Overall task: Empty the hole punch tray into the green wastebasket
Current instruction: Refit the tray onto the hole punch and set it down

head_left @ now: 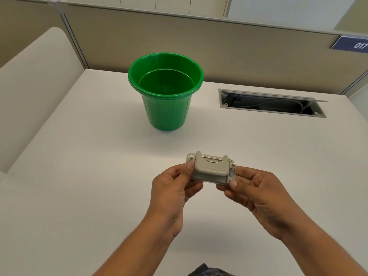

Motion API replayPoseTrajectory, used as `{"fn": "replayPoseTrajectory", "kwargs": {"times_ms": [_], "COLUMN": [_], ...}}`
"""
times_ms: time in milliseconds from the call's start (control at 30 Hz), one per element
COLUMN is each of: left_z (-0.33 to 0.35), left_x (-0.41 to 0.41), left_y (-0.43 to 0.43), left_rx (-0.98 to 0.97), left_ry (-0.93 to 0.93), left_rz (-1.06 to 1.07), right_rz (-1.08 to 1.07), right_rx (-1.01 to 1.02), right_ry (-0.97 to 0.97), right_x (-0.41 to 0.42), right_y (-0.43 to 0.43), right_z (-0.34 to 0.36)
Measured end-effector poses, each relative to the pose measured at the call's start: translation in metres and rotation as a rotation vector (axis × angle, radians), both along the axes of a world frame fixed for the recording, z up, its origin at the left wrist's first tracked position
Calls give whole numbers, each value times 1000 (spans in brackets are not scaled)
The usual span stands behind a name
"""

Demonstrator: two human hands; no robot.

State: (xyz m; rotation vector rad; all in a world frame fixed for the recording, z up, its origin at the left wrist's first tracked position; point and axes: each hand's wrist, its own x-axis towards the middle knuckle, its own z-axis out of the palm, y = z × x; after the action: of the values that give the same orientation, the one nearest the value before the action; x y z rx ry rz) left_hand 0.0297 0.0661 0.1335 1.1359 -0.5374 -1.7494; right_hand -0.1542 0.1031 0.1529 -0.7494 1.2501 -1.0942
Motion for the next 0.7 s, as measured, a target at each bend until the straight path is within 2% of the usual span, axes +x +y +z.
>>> {"fn": "replayPoseTrajectory", "kwargs": {"times_ms": [167, 267, 400, 500, 567, 700], "left_z": [-1, -2, 1, 2, 3, 5], "left_x": [-4, -1, 7, 12, 13, 6], "left_y": [5, 5, 1, -6, -9, -9], "left_rx": [-38, -76, -151, -221, -251, -250], "left_ry": [-4, 2, 17, -9, -52, -152], "left_rz": [36, 9, -107, -227, -328, -491], "right_rz": [-77, -19, 177, 145, 148, 309], "right_rx": [-14, -32, -19, 1, 26, 54], "right_ry": [116, 116, 42, -24, 5, 94], "right_x": [7, 5, -13, -24, -25, -11], "right_y": [4, 6, 4, -1, -6, -13], "right_z": [-3, 1, 12, 17, 18, 16]}}
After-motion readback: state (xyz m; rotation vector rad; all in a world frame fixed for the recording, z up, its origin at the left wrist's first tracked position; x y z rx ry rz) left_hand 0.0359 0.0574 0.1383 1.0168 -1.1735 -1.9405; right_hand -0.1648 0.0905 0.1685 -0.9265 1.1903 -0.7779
